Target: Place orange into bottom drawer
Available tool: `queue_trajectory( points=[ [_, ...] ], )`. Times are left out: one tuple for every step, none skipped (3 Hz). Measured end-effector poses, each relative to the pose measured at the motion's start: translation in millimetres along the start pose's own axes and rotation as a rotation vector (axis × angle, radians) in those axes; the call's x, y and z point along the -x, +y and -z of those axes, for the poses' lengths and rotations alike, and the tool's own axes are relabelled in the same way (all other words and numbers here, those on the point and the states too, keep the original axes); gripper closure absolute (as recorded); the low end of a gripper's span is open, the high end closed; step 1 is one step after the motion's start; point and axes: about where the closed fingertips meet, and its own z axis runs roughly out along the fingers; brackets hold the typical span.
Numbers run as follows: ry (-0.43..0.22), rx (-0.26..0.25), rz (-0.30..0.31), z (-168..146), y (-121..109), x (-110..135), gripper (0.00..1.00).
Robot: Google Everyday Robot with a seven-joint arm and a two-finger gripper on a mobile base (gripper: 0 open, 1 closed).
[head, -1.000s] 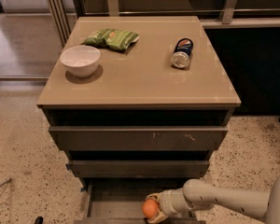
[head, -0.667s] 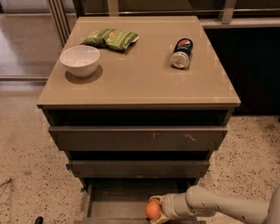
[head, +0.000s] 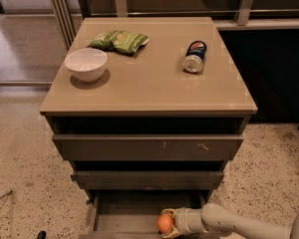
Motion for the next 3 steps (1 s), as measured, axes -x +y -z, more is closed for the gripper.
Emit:
queue_trajectory(
  points=[
    [0.013, -0.028, -0.017, 1.4, -16.2, -3.2, 1.0],
    [0.032, -0.014, -0.065, 8.2, -31.9, 2.3, 1.0],
    [0.048, 0.01, -0.118, 19.1, -43.3, 14.9, 1.0]
  ],
)
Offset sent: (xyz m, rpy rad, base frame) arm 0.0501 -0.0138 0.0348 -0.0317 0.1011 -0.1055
